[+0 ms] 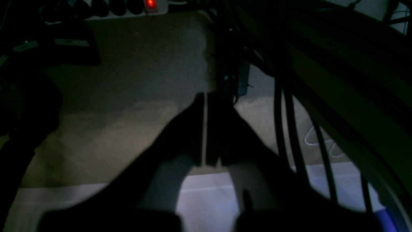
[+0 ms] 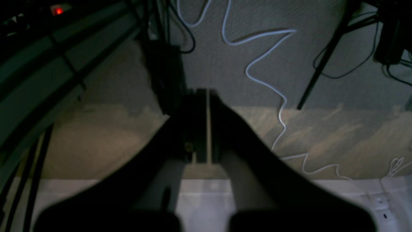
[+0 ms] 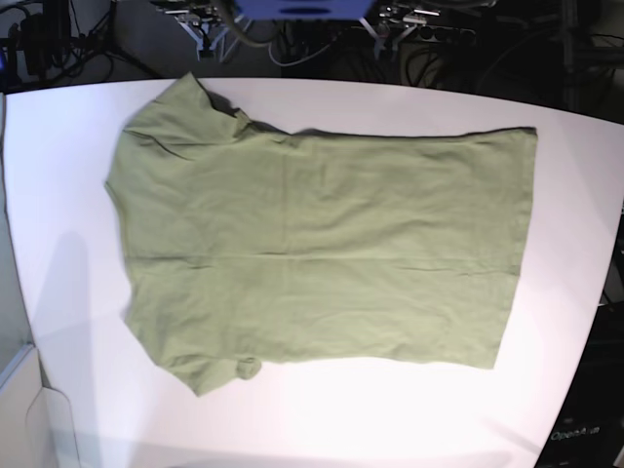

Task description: Fold the T-shirt properly

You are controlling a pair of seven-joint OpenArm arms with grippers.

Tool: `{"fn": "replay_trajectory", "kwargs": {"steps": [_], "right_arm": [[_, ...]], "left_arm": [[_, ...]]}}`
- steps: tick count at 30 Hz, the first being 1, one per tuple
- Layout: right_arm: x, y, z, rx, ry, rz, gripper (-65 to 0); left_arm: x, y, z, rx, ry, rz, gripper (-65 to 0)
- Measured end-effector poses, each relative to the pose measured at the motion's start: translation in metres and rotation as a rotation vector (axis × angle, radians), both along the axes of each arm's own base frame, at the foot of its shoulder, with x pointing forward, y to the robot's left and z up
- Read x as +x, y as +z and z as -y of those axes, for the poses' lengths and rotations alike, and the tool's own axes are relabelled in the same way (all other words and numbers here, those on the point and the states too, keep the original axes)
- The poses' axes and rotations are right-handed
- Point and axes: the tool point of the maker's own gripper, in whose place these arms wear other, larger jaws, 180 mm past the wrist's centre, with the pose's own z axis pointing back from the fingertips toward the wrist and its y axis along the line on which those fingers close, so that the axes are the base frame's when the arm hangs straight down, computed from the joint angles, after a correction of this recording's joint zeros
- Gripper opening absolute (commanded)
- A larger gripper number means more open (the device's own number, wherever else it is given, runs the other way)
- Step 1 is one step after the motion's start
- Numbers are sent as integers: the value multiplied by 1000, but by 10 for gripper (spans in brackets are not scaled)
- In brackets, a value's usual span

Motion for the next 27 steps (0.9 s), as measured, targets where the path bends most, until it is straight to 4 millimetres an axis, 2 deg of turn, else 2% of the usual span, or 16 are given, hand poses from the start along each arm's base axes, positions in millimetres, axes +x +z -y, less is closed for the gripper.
{"fn": "replay_trajectory", "kwargs": {"steps": [19,24,27], "right_arm": [[-4,1,1,-5,-30,38,-650],[-3,1,2,-9,-30,63,-650],[-2,5,7,-26,-27,172,-650]], "left_arm": [[-1,0,0,0,-5,-1,-643],[-13,0,0,-1,-11,-17,-643],[-8,2,2,-11,-14,108,-643]]}}
